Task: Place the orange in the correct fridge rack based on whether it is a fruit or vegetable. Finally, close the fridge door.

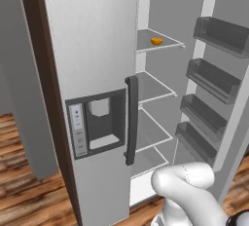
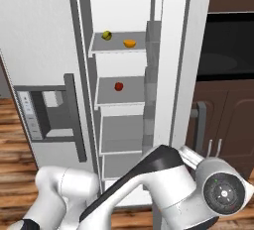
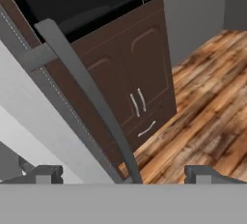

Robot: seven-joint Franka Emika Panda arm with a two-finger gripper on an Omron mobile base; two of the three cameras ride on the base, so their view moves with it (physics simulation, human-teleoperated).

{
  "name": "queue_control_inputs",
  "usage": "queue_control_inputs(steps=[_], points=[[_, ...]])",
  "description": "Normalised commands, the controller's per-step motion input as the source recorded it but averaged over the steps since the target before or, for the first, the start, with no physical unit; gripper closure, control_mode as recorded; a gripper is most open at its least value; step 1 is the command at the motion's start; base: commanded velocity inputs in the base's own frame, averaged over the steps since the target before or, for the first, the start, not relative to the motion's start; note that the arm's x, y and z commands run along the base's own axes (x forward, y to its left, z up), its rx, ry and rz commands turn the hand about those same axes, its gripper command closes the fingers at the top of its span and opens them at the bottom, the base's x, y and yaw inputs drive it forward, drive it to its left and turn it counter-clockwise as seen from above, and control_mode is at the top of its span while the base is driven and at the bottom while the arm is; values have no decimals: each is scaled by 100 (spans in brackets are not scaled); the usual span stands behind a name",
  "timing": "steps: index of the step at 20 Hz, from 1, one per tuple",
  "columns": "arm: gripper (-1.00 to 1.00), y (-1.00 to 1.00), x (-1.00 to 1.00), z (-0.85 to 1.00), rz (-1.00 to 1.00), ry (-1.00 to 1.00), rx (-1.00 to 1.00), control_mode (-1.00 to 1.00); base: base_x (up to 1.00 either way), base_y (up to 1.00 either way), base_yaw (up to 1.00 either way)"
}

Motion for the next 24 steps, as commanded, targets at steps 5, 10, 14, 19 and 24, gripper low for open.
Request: queue_control_inputs(steps=[5,10,14,19,24], points=[[-100,-4,67,-36,0,0,0,-100,0,0,0],[-100,-30,80,-26,3,0,3,-100,0,0,0],[-100,-48,65,-14,13,0,8,-100,0,0,0],[-100,1,69,-6,19,0,3,-100,0,0,0],[-100,70,69,0,18,-3,0,-100,0,0,0]])
